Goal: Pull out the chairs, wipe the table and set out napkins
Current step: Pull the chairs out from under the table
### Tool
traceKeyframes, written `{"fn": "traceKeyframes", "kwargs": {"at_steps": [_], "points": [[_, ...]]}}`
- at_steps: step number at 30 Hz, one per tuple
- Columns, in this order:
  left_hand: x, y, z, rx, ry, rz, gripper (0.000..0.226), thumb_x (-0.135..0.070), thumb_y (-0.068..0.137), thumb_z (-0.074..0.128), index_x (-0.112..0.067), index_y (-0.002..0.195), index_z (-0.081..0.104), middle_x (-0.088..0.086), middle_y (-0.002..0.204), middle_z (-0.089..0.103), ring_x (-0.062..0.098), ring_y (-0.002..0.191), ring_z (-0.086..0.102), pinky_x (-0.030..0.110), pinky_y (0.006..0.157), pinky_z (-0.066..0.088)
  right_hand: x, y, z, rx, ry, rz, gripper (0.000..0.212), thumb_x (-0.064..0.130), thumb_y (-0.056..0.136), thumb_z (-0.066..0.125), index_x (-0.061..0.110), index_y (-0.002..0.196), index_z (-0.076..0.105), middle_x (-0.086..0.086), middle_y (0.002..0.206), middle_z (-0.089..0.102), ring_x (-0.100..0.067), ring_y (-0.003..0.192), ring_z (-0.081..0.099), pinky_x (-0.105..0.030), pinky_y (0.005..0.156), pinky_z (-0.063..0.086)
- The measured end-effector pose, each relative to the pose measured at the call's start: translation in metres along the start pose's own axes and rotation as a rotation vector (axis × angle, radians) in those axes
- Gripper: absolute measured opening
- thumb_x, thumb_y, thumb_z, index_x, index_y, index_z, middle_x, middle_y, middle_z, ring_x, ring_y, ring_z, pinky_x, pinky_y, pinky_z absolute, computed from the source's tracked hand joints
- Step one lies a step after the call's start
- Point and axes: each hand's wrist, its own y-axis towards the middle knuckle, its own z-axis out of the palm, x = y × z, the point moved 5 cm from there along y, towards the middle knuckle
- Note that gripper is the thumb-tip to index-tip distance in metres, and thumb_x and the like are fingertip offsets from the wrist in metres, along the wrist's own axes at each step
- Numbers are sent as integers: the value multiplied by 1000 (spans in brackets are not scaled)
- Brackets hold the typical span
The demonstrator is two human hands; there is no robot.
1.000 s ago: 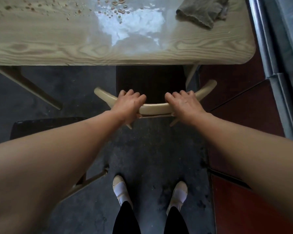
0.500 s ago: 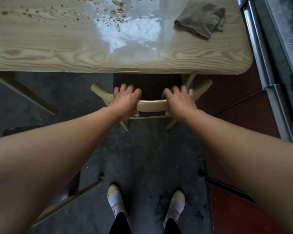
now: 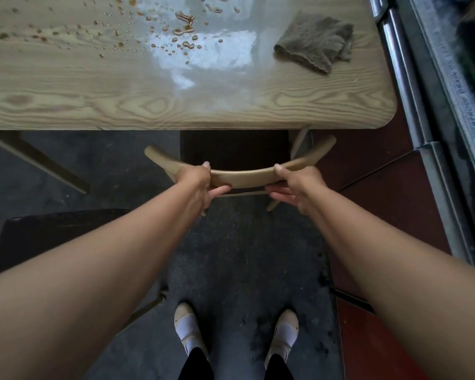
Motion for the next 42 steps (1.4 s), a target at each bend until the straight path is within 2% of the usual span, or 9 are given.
{"fn": "traceKeyframes", "kwargs": {"at_steps": [4,9,14,18,20,24,30,35,42], "points": [[-19,11,5,37,20,99,45,-20,98,54,-3,138,40,14,144,45,34,99,61,43,78,60,11,13,18,6,75,15,44,18,92,65,-1,127,47,-22,111,67,-22,68,71,-26,49,59],[-41,21,9,45,21,99,53,-19,97,55,-2,143,33,15,146,43,44,123,50,51,62,57,22,29,32,-22,46,19,46,16,92,66,0,129,45,-21,125,59,-33,91,70,-24,38,54],[-38,18,3,88,40,167,51,-23,96,57,-5,139,35,15,146,43,37,97,60,47,58,59,21,23,33,-12,5,-4,47,20,95,62,1,133,43,-23,124,61,-29,88,68,-23,33,50],[-31,16,-12,121,230,198,51,-35,95,56,-5,133,40,17,140,49,39,98,66,41,59,62,16,16,29,-11,-142,-40,47,34,94,61,4,128,46,-20,120,64,-28,83,70,-35,57,60],[-23,12,-27,147,314,190,48,-38,96,54,-5,129,44,19,129,59,34,96,69,44,75,61,10,9,23,-76,-199,-57,43,37,92,63,4,117,49,-20,116,66,-31,87,71,-40,73,60],[-15,-4,-73,192,432,198,39,-28,100,50,-1,129,52,18,126,61,27,101,68,39,83,59,-14,-22,30,-40,-322,-33,38,32,93,64,3,116,56,-14,113,68,-20,72,68,-31,58,54],[-22,-33,-149,236,495,199,33,-19,102,45,-1,129,53,14,117,64,24,94,67,30,80,54,-57,-80,74,185,-493,-5,34,30,96,59,8,122,58,-10,114,69,-17,90,69,-29,70,54],[-30,-43,-216,224,573,246,28,-20,101,46,-4,122,57,9,97,67,19,81,66,30,81,53,-76,-134,121,288,-577,-136,14,30,94,62,18,100,63,-6,100,72,-13,82,71,-26,63,53],[-11,-52,-296,206,593,268,14,-18,99,50,-10,109,57,7,89,67,17,72,65,28,70,52,-111,-196,172,352,-663,-232,11,27,95,62,17,97,66,-6,94,73,-11,70,66,-23,62,53]]}}
